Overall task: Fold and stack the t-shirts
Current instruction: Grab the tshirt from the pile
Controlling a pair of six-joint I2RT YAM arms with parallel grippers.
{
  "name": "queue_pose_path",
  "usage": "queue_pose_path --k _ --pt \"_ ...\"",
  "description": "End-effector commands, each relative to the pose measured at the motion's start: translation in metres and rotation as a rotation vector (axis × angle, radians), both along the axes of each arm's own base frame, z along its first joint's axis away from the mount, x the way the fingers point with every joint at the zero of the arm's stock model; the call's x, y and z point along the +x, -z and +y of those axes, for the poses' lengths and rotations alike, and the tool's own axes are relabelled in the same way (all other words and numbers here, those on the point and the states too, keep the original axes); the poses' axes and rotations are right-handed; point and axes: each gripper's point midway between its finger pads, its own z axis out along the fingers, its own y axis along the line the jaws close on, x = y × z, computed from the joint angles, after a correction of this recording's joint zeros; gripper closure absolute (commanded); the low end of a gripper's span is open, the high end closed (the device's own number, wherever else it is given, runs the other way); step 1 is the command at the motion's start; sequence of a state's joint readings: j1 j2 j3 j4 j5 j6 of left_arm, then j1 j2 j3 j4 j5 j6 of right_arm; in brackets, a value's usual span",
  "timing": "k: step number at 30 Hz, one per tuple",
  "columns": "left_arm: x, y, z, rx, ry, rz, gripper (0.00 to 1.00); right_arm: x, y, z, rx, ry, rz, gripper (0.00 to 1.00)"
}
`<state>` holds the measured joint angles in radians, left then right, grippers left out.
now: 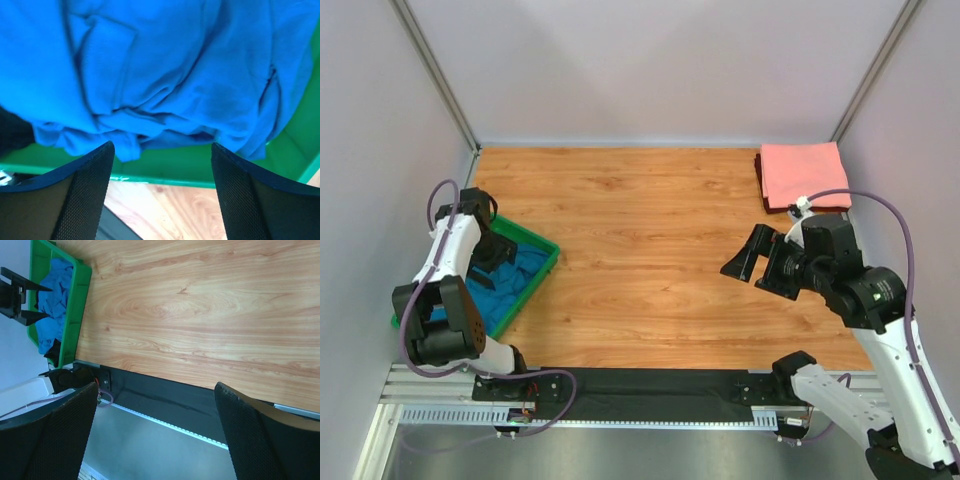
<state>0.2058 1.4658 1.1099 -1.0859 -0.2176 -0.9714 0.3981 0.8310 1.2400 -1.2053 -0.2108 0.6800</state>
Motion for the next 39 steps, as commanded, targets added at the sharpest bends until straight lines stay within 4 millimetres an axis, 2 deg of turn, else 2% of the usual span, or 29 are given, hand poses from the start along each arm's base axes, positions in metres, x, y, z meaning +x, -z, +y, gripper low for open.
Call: queue_pose_path --k 1,6,7,8,9,11,12,13,14,15,16,17,19,20,21,22,24,26,27,28,30,31,33,34,35,36,37,38,39 --pt "0.024 0.009 -0.001 -0.028 0.005 -0.061 0.16 -0.001 -0.010 0.003 0.019 -0.035 -0.069 0.00" --pt "0.017 0.044 -0.004 -0.065 -0.004 0.057 0.19 -0.005 -0.010 0.001 0.008 -0.041 -0.059 0.00" --pt "0.020 0.051 -0.005 -0.076 0.005 0.059 0.25 -0.006 -0.010 0.000 0.004 -0.041 -0.054 0.00" --pt "0.021 0.056 -0.008 -0.096 0.011 0.066 0.35 -0.007 -0.009 -0.001 -0.002 -0.040 -0.054 0.00" --pt "0.023 0.055 -0.009 -0.099 0.018 0.057 0.35 -0.007 -0.011 -0.002 -0.002 -0.041 -0.061 0.00" --pt "0.026 0.057 -0.009 -0.111 0.039 0.069 0.65 -0.009 -0.011 -0.003 -0.008 -0.040 -0.059 0.00" --pt "0.035 0.050 -0.008 -0.111 0.056 0.049 0.87 -0.009 -0.012 -0.004 -0.013 -0.043 -0.060 0.00" --pt "0.037 0.041 -0.009 -0.122 0.076 0.044 0.98 -0.009 -0.012 -0.005 -0.017 -0.043 -0.060 0.00" --pt "0.051 0.023 -0.006 -0.108 0.107 0.000 1.00 -0.010 -0.012 -0.005 -0.021 -0.045 -0.059 0.00" --pt "0.055 0.010 -0.005 -0.098 0.121 -0.019 1.00 -0.009 -0.013 -0.006 -0.023 -0.042 -0.060 0.00" --pt "0.056 -0.012 -0.004 -0.080 0.136 -0.055 1.00 -0.010 -0.015 -0.006 -0.024 -0.046 -0.066 0.00" --pt "0.072 -0.044 0.001 -0.045 0.152 -0.140 1.00 -0.009 -0.017 -0.006 -0.022 -0.045 -0.072 0.00" --pt "0.073 -0.095 0.001 0.002 0.177 -0.250 1.00 -0.007 -0.022 -0.004 -0.014 -0.046 -0.089 0.00" --pt "0.083 -0.134 0.000 0.030 0.188 -0.359 1.00 -0.006 -0.024 -0.003 -0.005 -0.049 -0.093 0.00" --pt "0.081 -0.167 -0.004 0.050 0.197 -0.459 1.00 -0.004 -0.027 -0.001 0.002 -0.046 -0.097 0.00" --pt "0.087 -0.194 -0.010 0.051 0.215 -0.560 1.00 -0.003 -0.031 0.001 0.013 -0.047 -0.103 0.00" --pt "0.089 -0.258 -0.029 0.052 0.248 -0.780 1.00 0.000 -0.038 0.006 0.044 -0.055 -0.116 0.00" --pt "0.092 -0.309 -0.056 -0.018 0.315 -0.966 1.00 0.002 -0.047 0.007 0.054 -0.052 -0.137 0.00" --pt "0.089 -0.327 -0.068 -0.055 0.344 -1.036 1.00 0.005 -0.051 0.007 0.055 -0.049 -0.147 0.00" --pt "0.090 -0.348 -0.091 -0.138 0.404 -1.119 1.00 0.006 -0.054 0.007 0.054 -0.046 -0.152 0.00" --pt "0.085 -0.373 -0.115 -0.223 0.476 -1.201 1.00 0.009 -0.062 0.007 0.055 -0.044 -0.174 0.00" --pt "0.079 -0.386 -0.139 -0.302 0.546 -1.243 1.00 0.011 -0.063 0.007 0.053 -0.042 -0.175 0.00" --pt "0.069 -0.390 -0.163 -0.375 0.610 -1.259 1.00 0.012 -0.067 0.007 0.056 -0.037 -0.180 0.00" --pt "0.061 -0.395 -0.191 -0.432 0.699 -1.289 1.00 0.012 -0.067 0.007 0.056 -0.034 -0.178 0.00" --pt "0.061 -0.374 -0.205 -0.467 0.728 -1.247 1.00 0.014 -0.066 0.006 0.053 -0.024 -0.176 0.00" --pt "0.051 -0.369 -0.218 -0.497 0.763 -1.244 1.00 0.014 -0.063 0.006 0.051 -0.019 -0.166 0.00" --pt "0.039 -0.361 -0.245 -0.555 0.837 -1.238 1.00 0.014 -0.059 0.006 0.052 -0.007 -0.149 0.00" --pt "0.037 -0.318 -0.260 -0.597 0.851 -1.142 1.00 0.015 -0.056 0.005 0.047 0.004 -0.138 0.00" --pt "0.027 -0.300 -0.270 -0.625 0.872 -1.106 1.00 0.014 -0.051 0.003 0.040 0.015 -0.116 0.00"
